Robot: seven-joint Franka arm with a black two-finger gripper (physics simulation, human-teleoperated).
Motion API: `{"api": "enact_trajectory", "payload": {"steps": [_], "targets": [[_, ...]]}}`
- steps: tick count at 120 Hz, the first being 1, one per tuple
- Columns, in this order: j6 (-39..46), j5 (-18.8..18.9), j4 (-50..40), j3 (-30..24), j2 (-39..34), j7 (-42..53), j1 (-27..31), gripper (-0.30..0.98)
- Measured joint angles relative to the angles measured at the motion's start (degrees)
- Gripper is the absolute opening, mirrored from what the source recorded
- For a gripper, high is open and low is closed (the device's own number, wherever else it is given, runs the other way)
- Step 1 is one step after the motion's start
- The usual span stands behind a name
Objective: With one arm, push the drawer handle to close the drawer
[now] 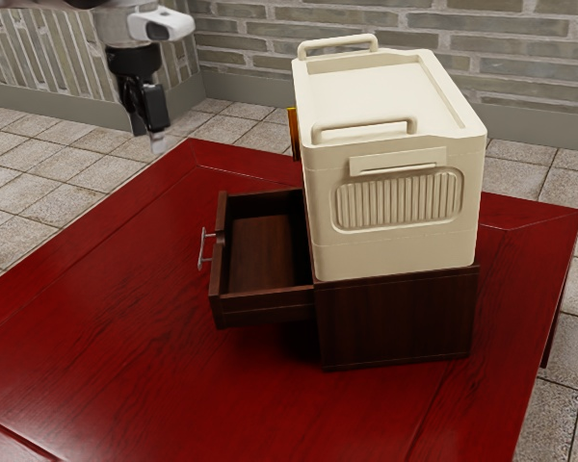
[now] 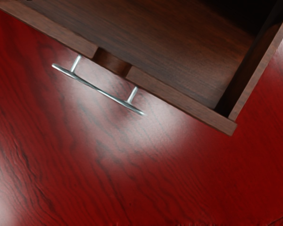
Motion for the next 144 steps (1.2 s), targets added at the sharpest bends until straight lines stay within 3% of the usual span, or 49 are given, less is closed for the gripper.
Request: {"api": "enact_trajectory", "payload": {"steps": [25, 41, 57, 72, 89, 127, 144], "targets": [[-0.7, -0.4, 1.0, 0.2, 0.0, 6.8, 0.6, 0.68], [-2.9, -2.3, 3.4, -0.9, -12.8, 14.3, 1.9, 0.69], [-6.1, -3.4, -9.3, -0.4, -13.9, 21.3, 0.8, 0.57], [2.3, -0.9, -22.0, -0.3, -12.9, 27.6, 3.8, 0.25], [13.3, 0.8, -24.3, 0.1, -4.5, 35.2, 4.5, 0.05], [27.9, 3.4, -24.8, 5.4, 2.7, 48.5, 4.2, -0.08], [33.3, 0.1, -24.9, 5.5, 5.8, 51.5, 3.7, -0.09]]}}
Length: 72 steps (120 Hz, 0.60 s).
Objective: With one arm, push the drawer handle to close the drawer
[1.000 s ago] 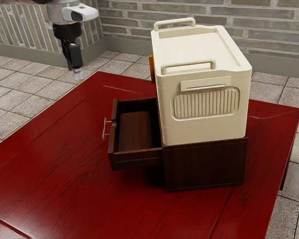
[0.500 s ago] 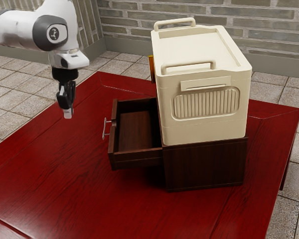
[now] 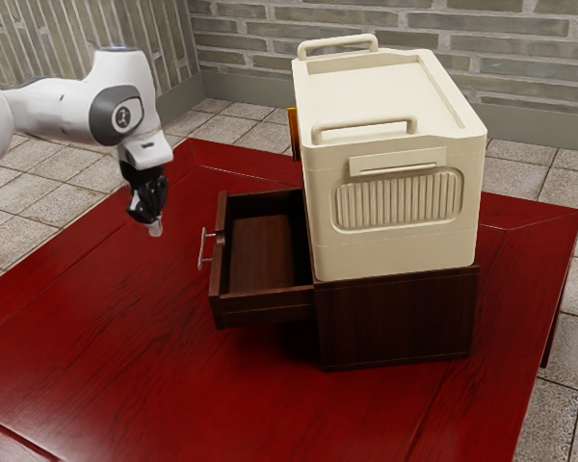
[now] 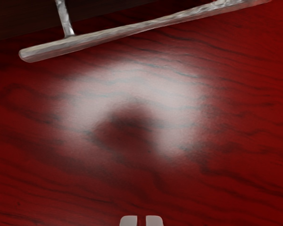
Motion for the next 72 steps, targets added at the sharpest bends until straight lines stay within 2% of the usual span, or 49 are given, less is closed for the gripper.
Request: {"api": "enact_trajectory", "payload": {"steps": [27, 45, 72], "targets": [[3.7, -2.3, -1.7, -0.8, 0.9, -3.2, -0.7, -0.1], [4.6, -4.3, -3.3, -3.2, 0.3, -5.5, -1.1, -0.1], [5.2, -6.8, -4.6, -3.5, 0.2, -8.2, -1.0, -0.1]]}}
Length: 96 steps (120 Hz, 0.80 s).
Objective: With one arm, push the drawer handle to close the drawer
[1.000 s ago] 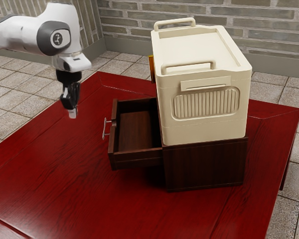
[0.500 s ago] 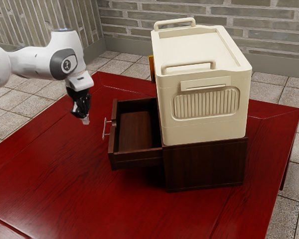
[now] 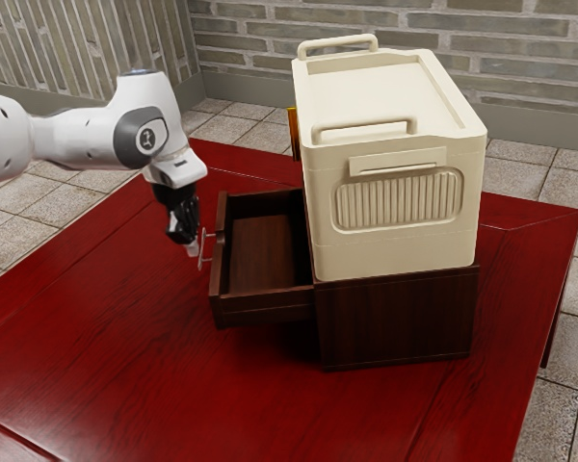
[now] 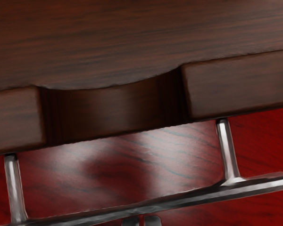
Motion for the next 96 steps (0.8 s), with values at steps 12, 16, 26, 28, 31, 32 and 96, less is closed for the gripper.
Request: {"api": "enact_trajectory", "payload": {"steps": [12, 16, 26, 28, 31, 32, 96], "targets": [[0.1, -0.8, 0.3, 0.0, 0.2, -1.0, -0.1, -0.1], [0.2, -1.0, 0.4, 0.0, 0.3, -1.3, -0.1, -0.1], [0.3, -1.4, 0.6, -0.1, 0.6, -2.1, -0.3, -0.1], [0.3, -1.6, 0.6, -0.1, 0.6, -2.2, -0.4, -0.1], [0.3, -1.7, 0.6, -0.1, 0.7, -2.4, -0.5, -0.1], [0.3, -1.8, 0.6, 0.0, 0.7, -2.5, -0.5, -0.1], [0.7, -2.7, 5.7, -0.1, 4.4, -6.6, -3.3, -0.1]]}}
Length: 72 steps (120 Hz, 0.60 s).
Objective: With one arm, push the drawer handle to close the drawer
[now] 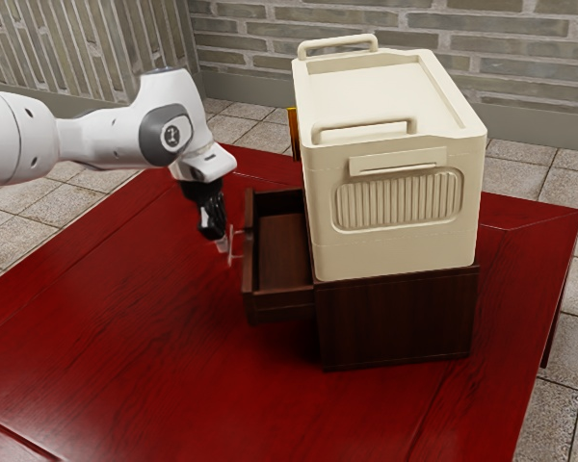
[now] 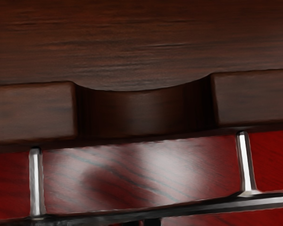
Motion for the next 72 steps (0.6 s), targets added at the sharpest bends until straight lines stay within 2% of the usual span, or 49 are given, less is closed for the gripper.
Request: {"api": "enact_trajectory", "payload": {"steps": [35, 72], "targets": [[0.8, -0.9, 3.0, -0.2, 2.6, -2.4, -1.5, -0.1], [2.7, -3.4, 5.1, -2.8, 3.9, -4.7, -2.0, -0.1]]}}
